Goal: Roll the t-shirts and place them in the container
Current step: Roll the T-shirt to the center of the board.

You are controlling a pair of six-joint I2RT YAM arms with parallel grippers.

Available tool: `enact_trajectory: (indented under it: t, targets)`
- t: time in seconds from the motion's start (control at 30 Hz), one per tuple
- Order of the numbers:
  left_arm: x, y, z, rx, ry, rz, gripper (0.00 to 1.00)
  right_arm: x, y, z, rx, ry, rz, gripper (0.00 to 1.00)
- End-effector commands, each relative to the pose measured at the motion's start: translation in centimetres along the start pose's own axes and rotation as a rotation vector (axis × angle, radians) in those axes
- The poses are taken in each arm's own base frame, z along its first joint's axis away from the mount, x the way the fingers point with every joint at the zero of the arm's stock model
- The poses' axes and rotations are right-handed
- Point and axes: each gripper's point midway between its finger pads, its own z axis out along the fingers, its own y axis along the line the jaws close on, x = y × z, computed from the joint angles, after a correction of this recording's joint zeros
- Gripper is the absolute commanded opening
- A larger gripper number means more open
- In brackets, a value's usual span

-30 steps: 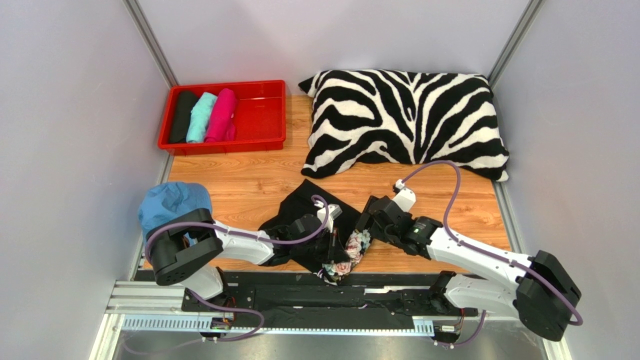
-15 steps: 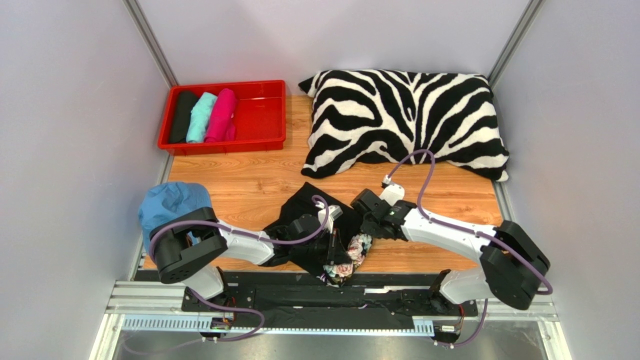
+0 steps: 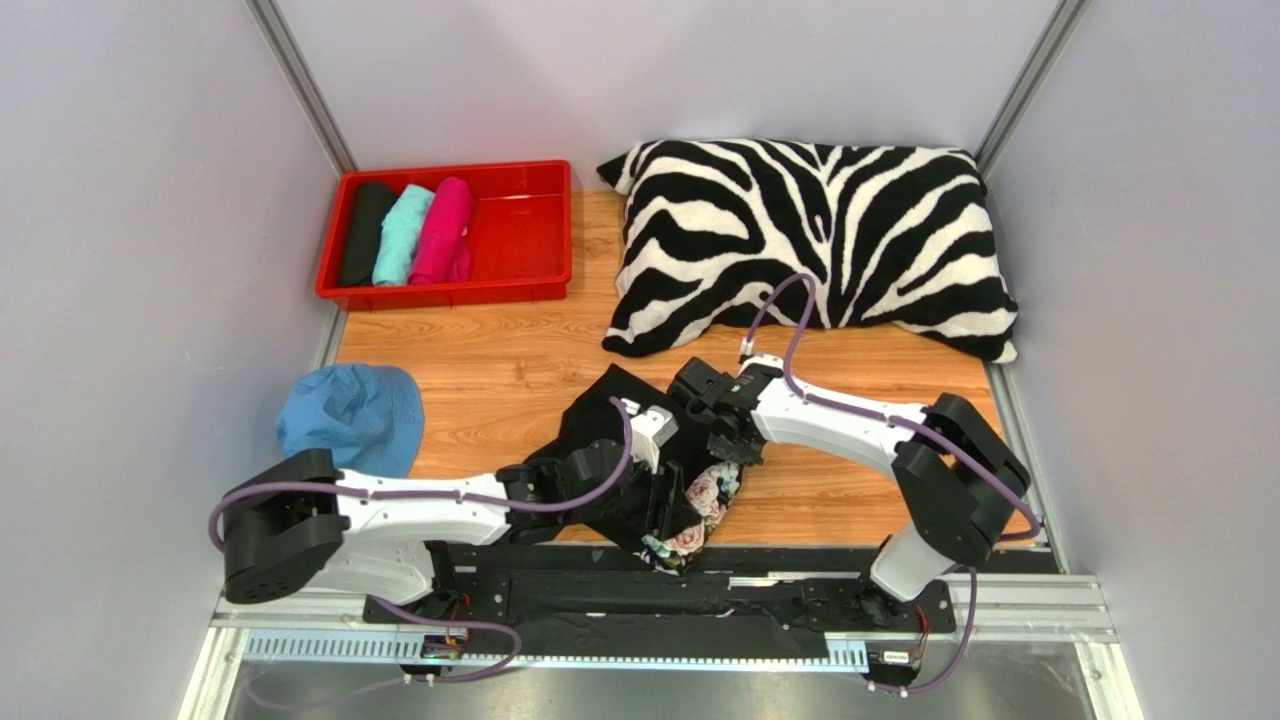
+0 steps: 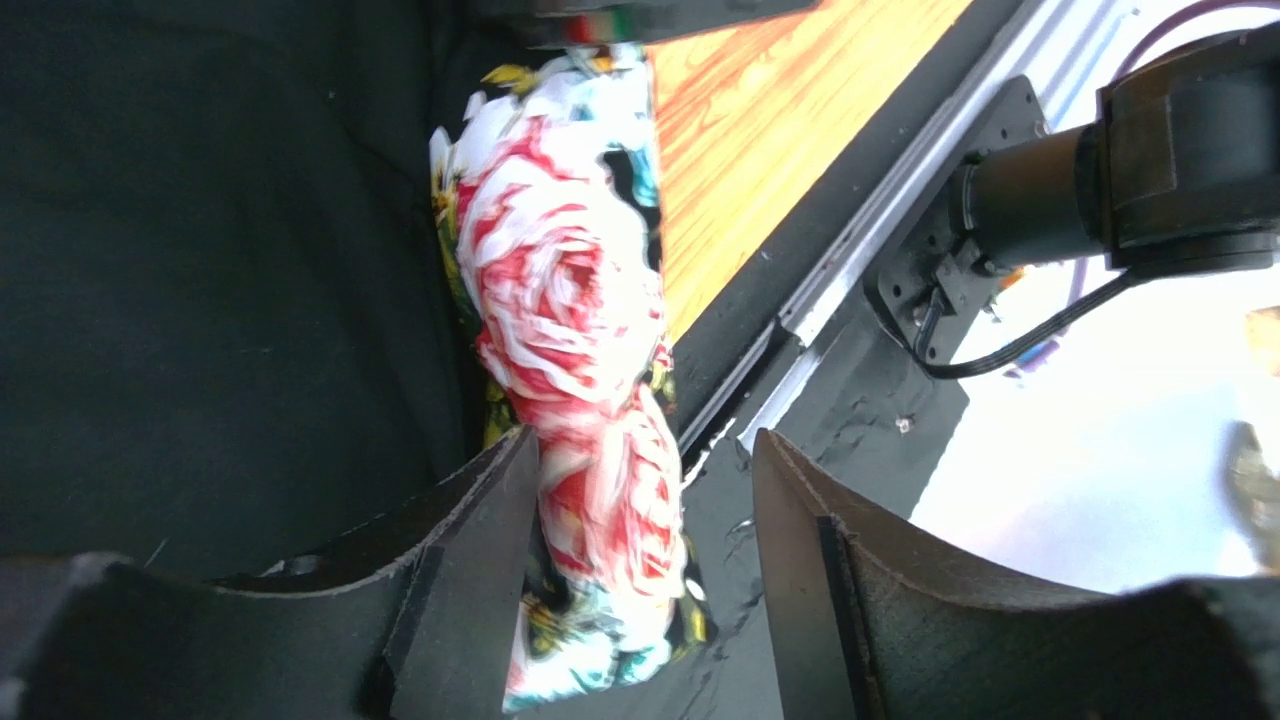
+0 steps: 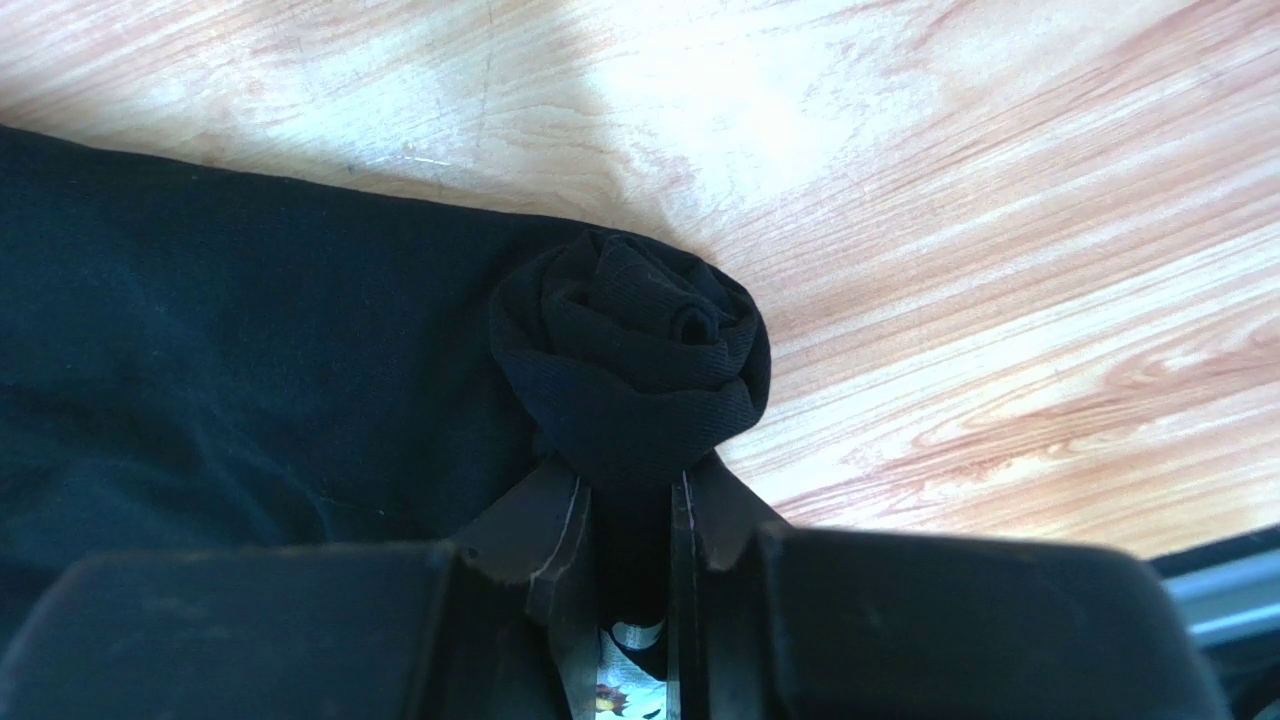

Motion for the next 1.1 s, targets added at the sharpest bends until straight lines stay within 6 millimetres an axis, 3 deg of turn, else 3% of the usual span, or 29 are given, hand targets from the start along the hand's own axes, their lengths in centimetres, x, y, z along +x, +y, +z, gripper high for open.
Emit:
enact_trajectory:
  t: [0.0,0.1,0.13,0.17,0.3,0.43,0.53,0.8,0.93,1.03,1.07]
  targets:
    - [-2.7,0.3,-1.7,-0.218,-0.135,0.205,0.65,-0.5,-1.3,0.1,0.116,-0.006,-0.054,0.00]
    - [-3.3,0.2,-1.9,-0.314,-0.170,0.304,0.67,-0.3,-0.9,0.3,0.134,0.019,-0.074,0.00]
    - [-2.2,0.4,-2.1,-0.348,-0.131,0.358,0.70,-0.2,-0.7,0.3,0.134,0.024,-0.076,0.00]
    - [-2.6,0.4,-1.7,-0.394,-0.146,0.383,0.74,-0.3,-0.5,0.3,0.134,0.028,-0.078,0.00]
    - [-1.6,-0.2,-0.8,-0.507,-0.122,0.513,0.75,-0.2,-0.2,0.5,0.142,0.040,-0.086,0.00]
    - [-0.1,0.5,-0.1,-0.674,-0.048,0.638,0.76,0.1,0.3,0.8,0.143,0.062,-0.093,0.00]
    - [0.6,-0.6,1.2,-0.708,-0.035,0.703,0.77,0.3,0.5,1.1,0.146,0.072,-0.098,0.00]
    - [2.1,1.7,1.6,-0.851,0.024,0.742,0.76,0.4,0.4,1.3,0.147,0.079,-0.094,0.00]
    - [2.5,2.4,1.5,-0.863,0.032,0.725,0.68,0.4,0.4,1.2,0.131,0.075,-0.079,0.00]
    - [2.3,2.9,1.2,-0.864,0.031,0.696,0.53,0.2,0.6,0.7,0.099,0.062,-0.061,0.03]
    - [2.2,3.0,1.2,-0.864,0.030,0.689,0.41,0.1,0.5,0.6,0.099,0.060,-0.060,0.07]
